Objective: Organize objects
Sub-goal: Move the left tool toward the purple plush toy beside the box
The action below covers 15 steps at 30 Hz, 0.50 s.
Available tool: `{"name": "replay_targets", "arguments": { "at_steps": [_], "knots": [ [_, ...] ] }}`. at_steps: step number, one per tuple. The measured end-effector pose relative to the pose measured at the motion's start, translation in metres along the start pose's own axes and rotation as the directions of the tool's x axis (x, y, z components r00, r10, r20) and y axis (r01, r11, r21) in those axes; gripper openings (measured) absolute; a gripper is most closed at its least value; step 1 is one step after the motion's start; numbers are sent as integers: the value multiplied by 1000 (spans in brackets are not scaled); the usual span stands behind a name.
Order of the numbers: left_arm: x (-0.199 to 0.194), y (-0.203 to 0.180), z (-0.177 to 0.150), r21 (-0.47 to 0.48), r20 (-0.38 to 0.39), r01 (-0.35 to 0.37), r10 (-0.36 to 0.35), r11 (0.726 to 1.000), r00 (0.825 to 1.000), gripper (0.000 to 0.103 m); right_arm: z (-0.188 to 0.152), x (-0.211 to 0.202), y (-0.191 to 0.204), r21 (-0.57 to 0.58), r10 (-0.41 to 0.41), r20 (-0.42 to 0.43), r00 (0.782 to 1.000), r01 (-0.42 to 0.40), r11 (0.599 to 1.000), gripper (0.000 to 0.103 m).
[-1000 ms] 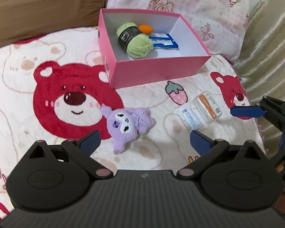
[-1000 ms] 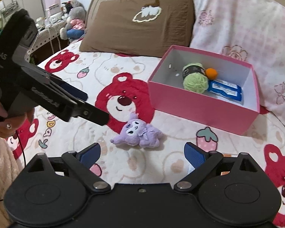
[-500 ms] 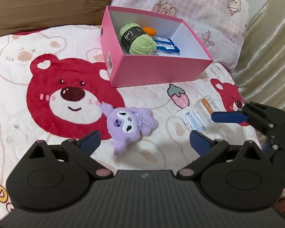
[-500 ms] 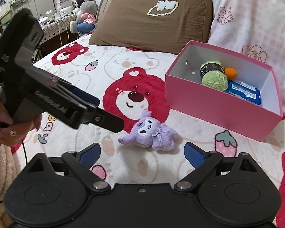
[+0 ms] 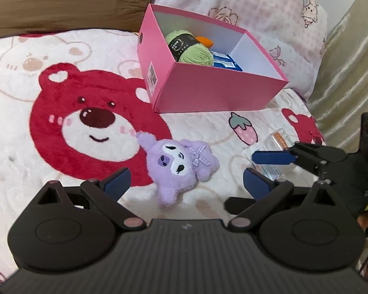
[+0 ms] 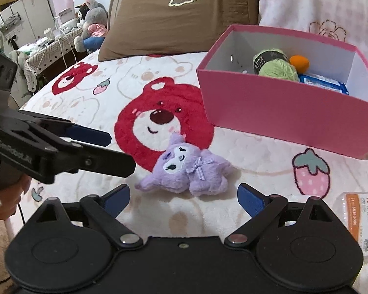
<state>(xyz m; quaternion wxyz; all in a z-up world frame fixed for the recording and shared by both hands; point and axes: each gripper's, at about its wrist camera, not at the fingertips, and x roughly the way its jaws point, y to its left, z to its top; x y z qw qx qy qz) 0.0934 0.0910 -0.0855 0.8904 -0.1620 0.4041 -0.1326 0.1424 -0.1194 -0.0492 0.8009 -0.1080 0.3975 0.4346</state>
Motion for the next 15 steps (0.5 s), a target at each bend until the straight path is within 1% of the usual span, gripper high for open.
{"name": "replay_targets", "arguments": {
  "at_steps": [3,7,8,10,12,15],
  "knots": [
    [8,1,-5,8,11,21,-21,1000,1000,97,-3,11,-2,5,9,2,1000,-9,1000,96],
    [19,2,-12,45,15,11,-11,999,1000,94,-6,27,-9,37,21,-2,1000,-20,999,96],
    [21,2,-13,48,13,6,-6,999,1000,92,-8,31,-9,41,22,-1,1000,-22,999,96],
    [26,4,-15,36,4,17,-18,999,1000,92,-10,38,-10,33,17,-2,1000,-17,999,96],
    [30,7,-16,15,8,26,-26,1000,1000,92,-12,44,-7,-3,-1,3,1000,1,1000,96],
    [36,13,-17,-15,16,33,-32,999,999,87,-15,51,-5,-42,-14,13,1000,14,999,96]
  ]
}}
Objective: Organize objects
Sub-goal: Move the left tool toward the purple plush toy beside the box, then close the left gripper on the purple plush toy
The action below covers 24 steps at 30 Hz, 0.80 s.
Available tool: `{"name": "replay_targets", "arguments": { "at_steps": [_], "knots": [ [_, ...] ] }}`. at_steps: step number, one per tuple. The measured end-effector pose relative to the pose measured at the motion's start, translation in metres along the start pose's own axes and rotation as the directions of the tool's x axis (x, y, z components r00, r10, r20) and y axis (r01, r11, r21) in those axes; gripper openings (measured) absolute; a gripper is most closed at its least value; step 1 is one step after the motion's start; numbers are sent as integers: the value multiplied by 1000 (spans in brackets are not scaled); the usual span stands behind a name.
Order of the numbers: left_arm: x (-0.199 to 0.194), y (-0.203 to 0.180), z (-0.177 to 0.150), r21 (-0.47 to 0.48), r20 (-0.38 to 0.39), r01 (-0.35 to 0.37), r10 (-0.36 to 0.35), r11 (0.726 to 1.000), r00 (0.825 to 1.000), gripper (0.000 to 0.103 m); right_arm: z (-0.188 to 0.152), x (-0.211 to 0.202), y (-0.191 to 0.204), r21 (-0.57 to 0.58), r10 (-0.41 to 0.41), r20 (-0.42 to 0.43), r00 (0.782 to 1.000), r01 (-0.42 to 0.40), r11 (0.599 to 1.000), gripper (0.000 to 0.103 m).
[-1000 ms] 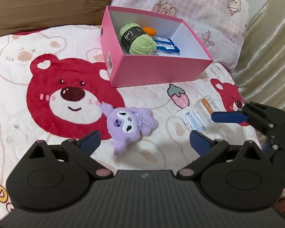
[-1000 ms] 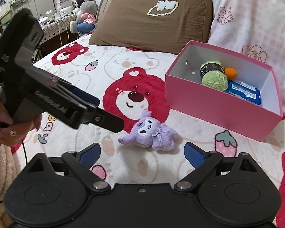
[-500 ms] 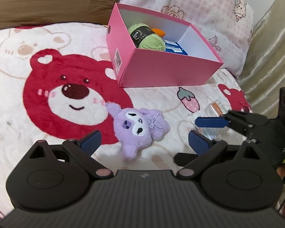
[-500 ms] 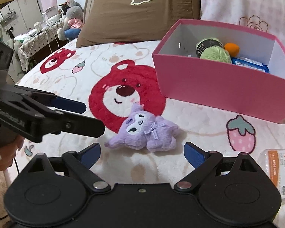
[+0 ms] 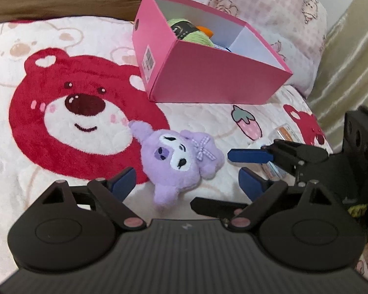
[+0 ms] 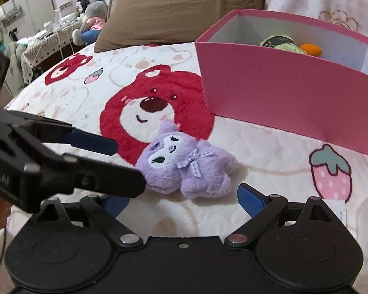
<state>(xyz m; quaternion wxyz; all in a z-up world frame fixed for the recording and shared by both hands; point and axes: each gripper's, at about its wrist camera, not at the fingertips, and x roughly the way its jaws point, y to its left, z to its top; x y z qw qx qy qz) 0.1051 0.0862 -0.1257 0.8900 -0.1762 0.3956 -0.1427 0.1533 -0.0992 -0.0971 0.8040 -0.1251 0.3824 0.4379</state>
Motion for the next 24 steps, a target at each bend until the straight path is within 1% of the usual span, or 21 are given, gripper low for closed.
{"name": "replay_targets", "arguments": {
  "at_steps": [2,5,6,8,9,10,14,17,18,20,23,24],
  "knots": [
    [5,4,0,-21,5,1,-1,1000,1000,82,-1,3,1,-17,-5,9,1000,5,1000,96],
    [12,11,1,-55,7,4,-4,998,1000,71,0,7,1,-27,1,20,1000,-1,1000,96],
    [15,13,1,-67,8,6,-5,998,1000,68,1,9,1,-24,0,25,1000,0,1000,96],
    [19,18,1,-88,8,7,-6,996,1000,58,3,12,-2,-6,8,33,999,-8,1000,96],
    [22,20,1,-98,8,6,-5,995,1000,56,4,14,-4,10,16,31,999,-16,1000,96],
    [24,21,0,-107,6,5,-4,994,1000,52,4,16,-5,21,19,29,999,-20,1000,96],
    [28,24,-1,-115,-1,-4,4,993,1000,49,5,21,-8,46,27,22,999,-28,999,96],
    [30,28,-1,-136,-5,5,-6,991,1000,48,6,24,-8,61,33,16,999,-34,998,91],
    [30,29,-1,-146,-7,10,-11,989,1000,48,6,24,-8,62,35,13,999,-36,997,87],
    [32,33,0,-170,-14,21,-23,985,1000,47,7,25,-3,47,9,4,1000,-9,999,86],
    [44,38,6,-235,-50,24,-36,972,998,47,8,23,7,9,-32,1,999,32,999,83],
    [45,37,8,-235,-49,21,-34,972,998,47,9,24,10,-11,-47,-2,999,47,999,83]
  ]
}}
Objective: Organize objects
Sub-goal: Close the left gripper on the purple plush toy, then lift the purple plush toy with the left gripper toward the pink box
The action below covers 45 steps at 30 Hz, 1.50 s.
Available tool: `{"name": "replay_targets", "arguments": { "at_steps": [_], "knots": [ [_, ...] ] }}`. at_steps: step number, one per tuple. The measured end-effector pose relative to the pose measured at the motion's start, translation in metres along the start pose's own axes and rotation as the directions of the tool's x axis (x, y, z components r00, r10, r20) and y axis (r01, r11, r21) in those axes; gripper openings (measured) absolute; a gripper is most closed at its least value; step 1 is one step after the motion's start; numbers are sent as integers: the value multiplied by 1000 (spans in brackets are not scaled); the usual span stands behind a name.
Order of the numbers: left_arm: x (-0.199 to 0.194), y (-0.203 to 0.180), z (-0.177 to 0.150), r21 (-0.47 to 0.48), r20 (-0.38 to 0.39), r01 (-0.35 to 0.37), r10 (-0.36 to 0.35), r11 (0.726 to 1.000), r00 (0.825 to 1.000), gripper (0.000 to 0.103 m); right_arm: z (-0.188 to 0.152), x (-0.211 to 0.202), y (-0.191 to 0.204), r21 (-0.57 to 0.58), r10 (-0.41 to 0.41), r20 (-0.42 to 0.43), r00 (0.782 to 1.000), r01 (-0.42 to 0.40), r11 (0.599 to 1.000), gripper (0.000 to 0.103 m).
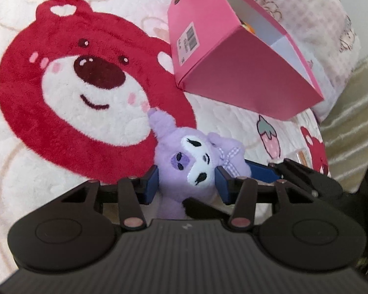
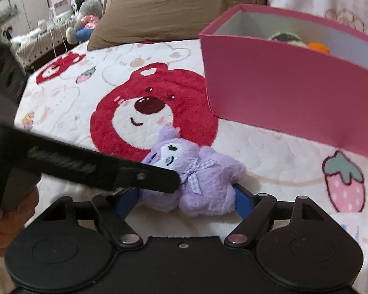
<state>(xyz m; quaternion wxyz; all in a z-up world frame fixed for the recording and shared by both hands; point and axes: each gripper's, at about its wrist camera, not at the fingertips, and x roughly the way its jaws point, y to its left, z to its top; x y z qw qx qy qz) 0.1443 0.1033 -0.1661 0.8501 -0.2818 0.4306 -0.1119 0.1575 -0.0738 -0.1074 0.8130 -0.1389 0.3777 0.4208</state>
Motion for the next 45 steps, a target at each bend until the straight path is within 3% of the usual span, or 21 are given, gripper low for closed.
{"name": "replay_targets", "arguments": {
  "at_steps": [3,10,16,23,32,45],
  "knots": [
    [-1,-5,-1,27,3,-17,17,999,1000,47,2,3,3,-43,-34,0,999,34,998,83],
    [-3,-8,0,28,-14,-27,27,999,1000,47,2,4,1,13,1,-21,1000,-1,1000,89],
    [-6,-11,0,30,-23,-32,33,999,999,47,-2,8,10,49,-39,8,999,39,998,93],
    [-11,-18,-4,66,-38,-39,41,997,998,47,-3,5,13,69,-60,10,998,59,996,93],
    [-20,-18,-12,2,-96,32,-31,999,995,46,-3,-13,19,29,-85,-10,996,85,996,93],
    [-29,-36,-23,20,-139,27,-24,999,990,46,-11,-34,19,53,-89,-22,996,90,995,86]
  ]
}}
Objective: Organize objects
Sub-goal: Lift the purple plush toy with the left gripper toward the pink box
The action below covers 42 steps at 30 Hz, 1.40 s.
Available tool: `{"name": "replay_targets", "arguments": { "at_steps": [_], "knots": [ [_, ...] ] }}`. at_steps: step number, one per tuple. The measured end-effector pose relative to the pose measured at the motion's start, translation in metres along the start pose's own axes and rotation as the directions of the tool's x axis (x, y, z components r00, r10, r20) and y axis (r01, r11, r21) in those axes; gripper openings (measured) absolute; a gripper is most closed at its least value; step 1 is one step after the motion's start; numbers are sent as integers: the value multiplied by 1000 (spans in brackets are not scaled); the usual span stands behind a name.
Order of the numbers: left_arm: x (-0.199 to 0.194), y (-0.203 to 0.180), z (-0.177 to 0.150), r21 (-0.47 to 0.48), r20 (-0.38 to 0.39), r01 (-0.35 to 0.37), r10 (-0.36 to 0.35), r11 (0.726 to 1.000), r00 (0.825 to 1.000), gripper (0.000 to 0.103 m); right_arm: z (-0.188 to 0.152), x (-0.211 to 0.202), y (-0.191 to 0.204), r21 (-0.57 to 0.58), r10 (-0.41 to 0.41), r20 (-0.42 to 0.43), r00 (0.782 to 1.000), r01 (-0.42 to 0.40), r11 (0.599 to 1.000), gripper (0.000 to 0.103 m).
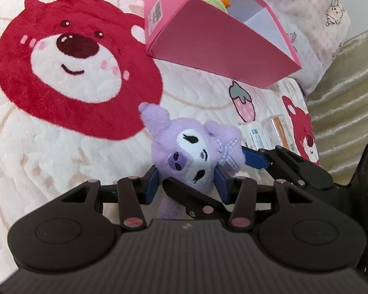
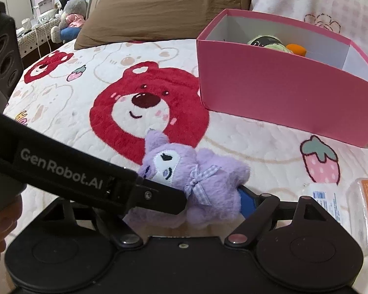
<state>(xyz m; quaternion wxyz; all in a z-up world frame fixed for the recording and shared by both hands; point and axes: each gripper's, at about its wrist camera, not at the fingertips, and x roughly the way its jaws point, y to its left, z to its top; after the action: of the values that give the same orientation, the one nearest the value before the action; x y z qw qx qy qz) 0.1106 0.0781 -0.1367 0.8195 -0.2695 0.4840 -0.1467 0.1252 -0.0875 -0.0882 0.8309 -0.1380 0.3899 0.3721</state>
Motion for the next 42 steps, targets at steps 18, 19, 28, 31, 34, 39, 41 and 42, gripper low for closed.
{"name": "replay_targets", "arguments": {
  "at_steps": [18,19,28,31,34,39,41,42],
  "knots": [
    [-33,-50,-6,77,-14,-28,29,997,999,47,0,-43,-12,96,79,-42,996,-75,993,86],
    [-35,-53,-7,82,-6,-26,26,996,1000,47,1,-46,-13,99,79,-40,996,-75,992,86],
    [-58,-81,-1,107,29,-10,7,994,1000,48,13,-76,-22,105,103,-16,995,-101,989,86],
    [-63,-90,4,119,38,2,-6,993,999,48,17,-86,-27,111,105,3,994,-104,988,86],
    [-67,-99,7,125,44,3,-8,992,999,48,22,-94,-31,100,102,8,995,-103,990,86],
    [-75,-115,15,123,43,8,-14,992,999,48,33,-105,-43,130,133,-4,991,-131,983,86],
    [-79,-121,18,131,46,2,-8,991,999,48,37,-109,-47,144,144,-12,990,-141,980,86],
    [-81,-126,18,142,55,-3,-5,990,998,48,39,-111,-49,150,151,-17,988,-147,978,86]
  ]
}}
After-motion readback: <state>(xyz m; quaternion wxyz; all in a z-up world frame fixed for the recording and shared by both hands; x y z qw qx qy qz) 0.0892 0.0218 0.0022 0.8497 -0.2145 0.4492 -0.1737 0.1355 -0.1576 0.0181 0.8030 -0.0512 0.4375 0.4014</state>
